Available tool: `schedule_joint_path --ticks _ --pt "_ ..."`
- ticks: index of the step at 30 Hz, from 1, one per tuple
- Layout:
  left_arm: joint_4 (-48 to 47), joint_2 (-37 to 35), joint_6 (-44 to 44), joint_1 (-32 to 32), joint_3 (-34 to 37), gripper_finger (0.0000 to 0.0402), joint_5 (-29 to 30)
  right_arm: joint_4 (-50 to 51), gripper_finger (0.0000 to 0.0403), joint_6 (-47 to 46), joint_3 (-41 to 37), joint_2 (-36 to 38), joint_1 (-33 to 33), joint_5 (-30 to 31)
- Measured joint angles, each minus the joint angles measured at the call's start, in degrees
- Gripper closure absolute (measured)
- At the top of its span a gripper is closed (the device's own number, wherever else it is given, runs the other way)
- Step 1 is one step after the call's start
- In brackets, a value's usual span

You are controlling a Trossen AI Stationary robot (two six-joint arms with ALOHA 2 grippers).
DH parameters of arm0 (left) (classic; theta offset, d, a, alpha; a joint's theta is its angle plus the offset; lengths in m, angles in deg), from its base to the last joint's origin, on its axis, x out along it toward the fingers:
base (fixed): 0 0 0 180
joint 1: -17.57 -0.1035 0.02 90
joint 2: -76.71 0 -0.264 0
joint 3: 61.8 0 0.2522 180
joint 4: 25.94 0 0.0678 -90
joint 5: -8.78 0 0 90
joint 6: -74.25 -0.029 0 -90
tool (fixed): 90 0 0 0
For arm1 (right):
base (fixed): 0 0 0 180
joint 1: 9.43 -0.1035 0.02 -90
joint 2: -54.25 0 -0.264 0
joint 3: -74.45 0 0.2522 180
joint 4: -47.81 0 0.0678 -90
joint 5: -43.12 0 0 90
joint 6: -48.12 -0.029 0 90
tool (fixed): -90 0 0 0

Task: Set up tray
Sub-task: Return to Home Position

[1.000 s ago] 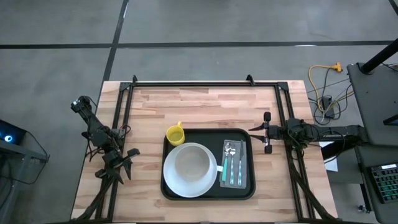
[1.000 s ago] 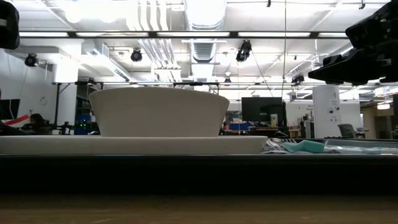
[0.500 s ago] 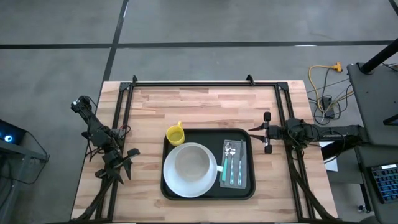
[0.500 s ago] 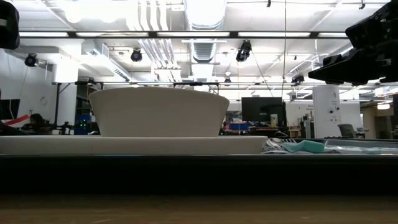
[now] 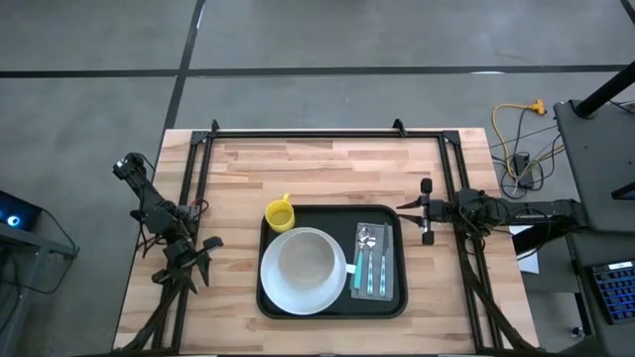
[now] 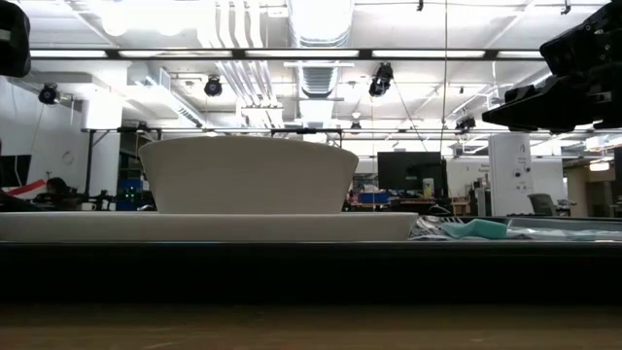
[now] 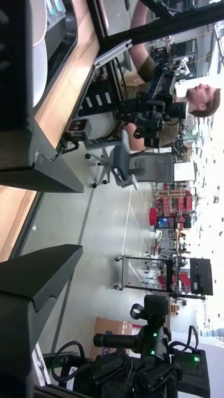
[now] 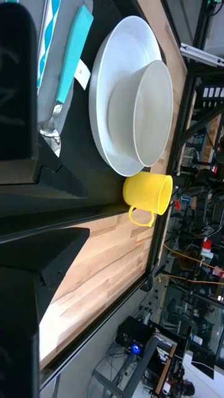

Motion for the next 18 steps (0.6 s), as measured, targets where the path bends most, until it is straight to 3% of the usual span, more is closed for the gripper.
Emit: schedule_joint_path --ticks 18 --pt "0.01 0.00 -0.01 0.00 -0.01 0.0269 0.00 0.00 0.0327 -0.02 0.00 0.00 -0.01 0.00"
